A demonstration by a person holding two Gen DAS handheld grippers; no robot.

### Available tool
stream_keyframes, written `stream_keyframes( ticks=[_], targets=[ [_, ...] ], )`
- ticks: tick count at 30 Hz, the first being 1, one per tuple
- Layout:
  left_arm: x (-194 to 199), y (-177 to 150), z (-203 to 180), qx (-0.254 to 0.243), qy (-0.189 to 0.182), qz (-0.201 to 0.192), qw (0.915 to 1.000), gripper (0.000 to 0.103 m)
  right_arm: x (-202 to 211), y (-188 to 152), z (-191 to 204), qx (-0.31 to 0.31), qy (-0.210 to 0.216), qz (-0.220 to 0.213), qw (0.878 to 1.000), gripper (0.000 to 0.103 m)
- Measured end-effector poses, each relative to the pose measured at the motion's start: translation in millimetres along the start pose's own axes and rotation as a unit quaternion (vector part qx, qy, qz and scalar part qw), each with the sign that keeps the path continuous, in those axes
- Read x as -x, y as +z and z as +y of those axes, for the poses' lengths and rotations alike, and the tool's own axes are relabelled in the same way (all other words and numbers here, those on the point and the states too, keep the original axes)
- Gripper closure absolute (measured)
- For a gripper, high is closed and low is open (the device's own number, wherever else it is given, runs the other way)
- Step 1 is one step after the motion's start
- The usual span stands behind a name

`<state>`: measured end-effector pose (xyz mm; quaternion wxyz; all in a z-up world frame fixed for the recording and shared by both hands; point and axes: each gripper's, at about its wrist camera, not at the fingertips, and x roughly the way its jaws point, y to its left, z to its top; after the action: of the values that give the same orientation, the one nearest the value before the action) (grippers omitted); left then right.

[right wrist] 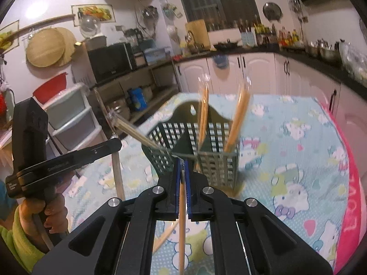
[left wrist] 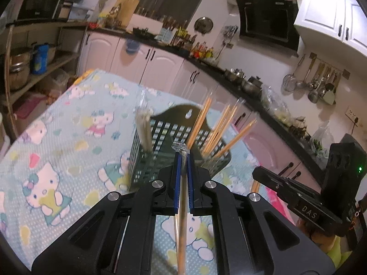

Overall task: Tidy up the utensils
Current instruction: 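Lift the chopsticks with both tools and carry them above the holder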

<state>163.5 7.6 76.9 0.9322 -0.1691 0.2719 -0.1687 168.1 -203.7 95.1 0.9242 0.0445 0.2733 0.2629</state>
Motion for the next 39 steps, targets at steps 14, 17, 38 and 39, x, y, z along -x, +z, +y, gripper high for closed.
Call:
stream_keyframes(
  ticks=[14,17,38,39],
  targets=[
    [22.5,45.3,-22.6,-0.023,-0.001,-0.067,0.9975,0.102,23.5,31.6,12.7,0.021,0.0,-0.056,0.998,0.099],
    [24.3,56.6,-28.2,-0.03,0.004,-0.084,0.996,0.102,27.1,38.1,13.1,0.025,-0.001,-0.066,0.998,0.099],
    [6.4,112.3,-51.9,-0.051,0.071,-0.181,0.9796,0.102,41.6,100.1,23.8,0.046,0.002,-0.146,0.988,0.099],
    [3.3,113.9,-51.4,-0.05,0.075,-0.182,0.9791,0.102,42.0,103.2,23.9,0.046,0.002,-0.15,0.988,0.099]
  ],
)
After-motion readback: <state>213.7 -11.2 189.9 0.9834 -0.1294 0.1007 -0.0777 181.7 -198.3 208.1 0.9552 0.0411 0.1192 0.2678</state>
